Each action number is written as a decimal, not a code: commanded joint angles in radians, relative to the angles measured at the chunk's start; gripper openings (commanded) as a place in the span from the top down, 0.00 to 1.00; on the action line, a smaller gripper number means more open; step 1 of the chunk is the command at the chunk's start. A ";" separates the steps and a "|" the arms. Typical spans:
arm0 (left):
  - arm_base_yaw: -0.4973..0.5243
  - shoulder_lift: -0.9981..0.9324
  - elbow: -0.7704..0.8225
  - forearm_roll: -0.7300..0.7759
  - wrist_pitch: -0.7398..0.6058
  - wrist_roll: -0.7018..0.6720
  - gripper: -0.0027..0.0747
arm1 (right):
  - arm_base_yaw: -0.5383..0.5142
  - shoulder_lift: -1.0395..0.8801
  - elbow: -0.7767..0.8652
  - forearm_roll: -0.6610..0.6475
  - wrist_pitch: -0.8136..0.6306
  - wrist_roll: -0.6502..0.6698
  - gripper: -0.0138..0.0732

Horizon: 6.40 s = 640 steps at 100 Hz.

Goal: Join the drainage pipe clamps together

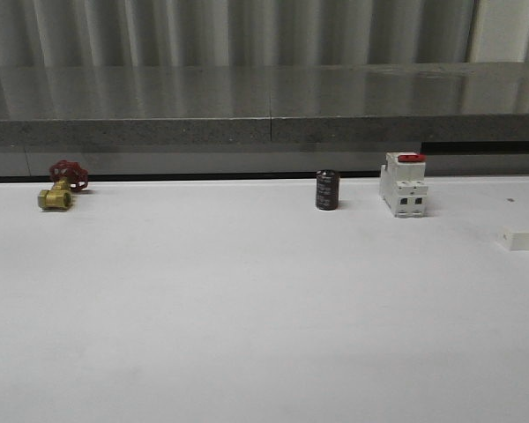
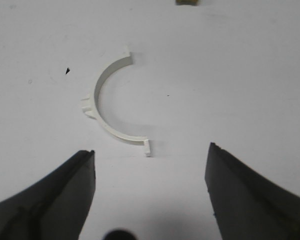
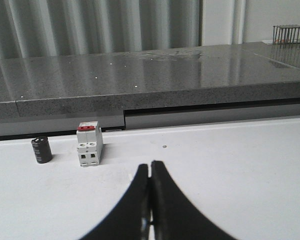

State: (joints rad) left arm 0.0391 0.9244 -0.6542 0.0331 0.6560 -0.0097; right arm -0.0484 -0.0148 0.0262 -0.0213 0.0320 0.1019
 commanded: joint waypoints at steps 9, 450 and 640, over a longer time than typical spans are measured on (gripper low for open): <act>0.107 0.166 -0.110 -0.021 -0.029 -0.018 0.33 | -0.008 -0.015 -0.015 -0.013 -0.078 -0.003 0.92; -0.148 -0.688 0.173 -0.006 0.003 -0.110 0.99 | -0.004 0.242 -0.369 -0.020 0.413 -0.003 0.92; -0.148 -0.792 0.183 -0.002 0.006 -0.110 0.99 | -0.102 1.874 -1.235 0.021 0.641 -0.008 0.92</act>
State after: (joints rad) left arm -0.1109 0.1210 -0.4468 0.0319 0.7318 -0.1205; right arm -0.1416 1.9042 -1.1816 0.0000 0.7045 0.1019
